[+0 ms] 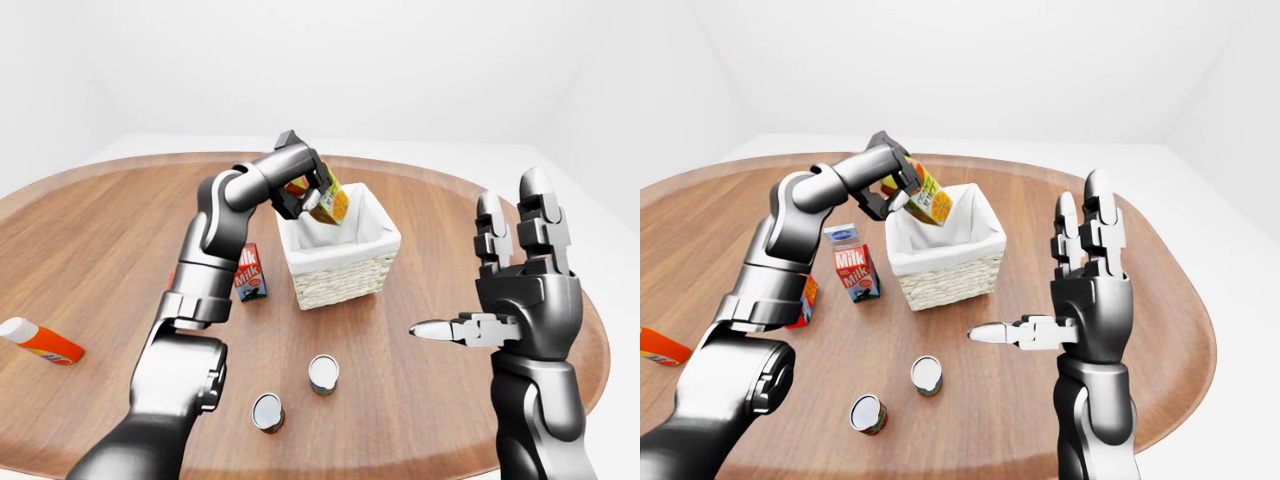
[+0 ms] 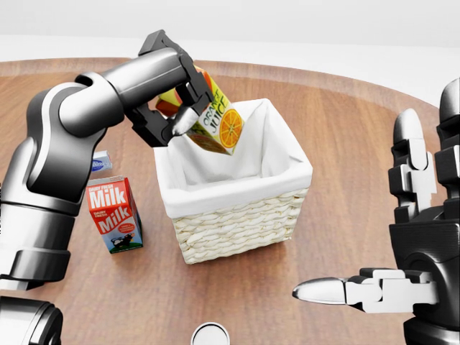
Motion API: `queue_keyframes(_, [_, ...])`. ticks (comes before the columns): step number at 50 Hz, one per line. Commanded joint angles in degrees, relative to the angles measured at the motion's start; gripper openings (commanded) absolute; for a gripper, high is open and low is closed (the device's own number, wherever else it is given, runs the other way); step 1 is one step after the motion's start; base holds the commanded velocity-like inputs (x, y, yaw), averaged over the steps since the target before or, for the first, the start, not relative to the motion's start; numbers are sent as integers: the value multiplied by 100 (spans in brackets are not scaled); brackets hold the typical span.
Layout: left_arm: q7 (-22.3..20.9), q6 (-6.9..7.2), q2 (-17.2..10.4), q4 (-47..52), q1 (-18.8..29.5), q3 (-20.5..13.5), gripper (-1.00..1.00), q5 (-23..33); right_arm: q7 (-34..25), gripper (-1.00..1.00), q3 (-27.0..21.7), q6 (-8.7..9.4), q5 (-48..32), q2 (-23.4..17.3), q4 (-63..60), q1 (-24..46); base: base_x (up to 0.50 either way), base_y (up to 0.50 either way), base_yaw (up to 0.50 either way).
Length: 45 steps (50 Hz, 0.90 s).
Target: Pick up the orange juice, and put it in the basket.
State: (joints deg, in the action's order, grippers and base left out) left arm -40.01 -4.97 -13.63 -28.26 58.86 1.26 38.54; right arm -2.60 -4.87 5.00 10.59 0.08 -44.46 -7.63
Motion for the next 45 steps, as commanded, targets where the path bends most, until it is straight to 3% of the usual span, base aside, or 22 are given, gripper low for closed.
queue_keyframes(1, [1, -3, 6, -227, 101, -47, -100, 526, 6, 100, 22, 0, -15, 0, 10, -2, 0, 0, 0])
queue_keyframes(23, [1, -3, 88, -498, 179, -12, -100, 670, -10, 100, -9, 0, 17, 0, -27, -18, 0, 0, 0])
queue_keyframes(43, [1, -3, 32, -1057, 132, 48, -100, 1199, -30, 100, -13, 0, 7, -1, 43, -19, 0, 0, 0])
queue_keyframes(44, [1, -3, 7, -1149, 182, 71, -84, 1394, -29, 100, -18, 0, 14, -2, 21, -24, 0, 0, 0])
queue_keyframes(45, [1, -3, 3, -1213, 208, 70, -40, 1411, -30, 100, -20, 0, 15, -3, 17, -26, 0, 0, 0])
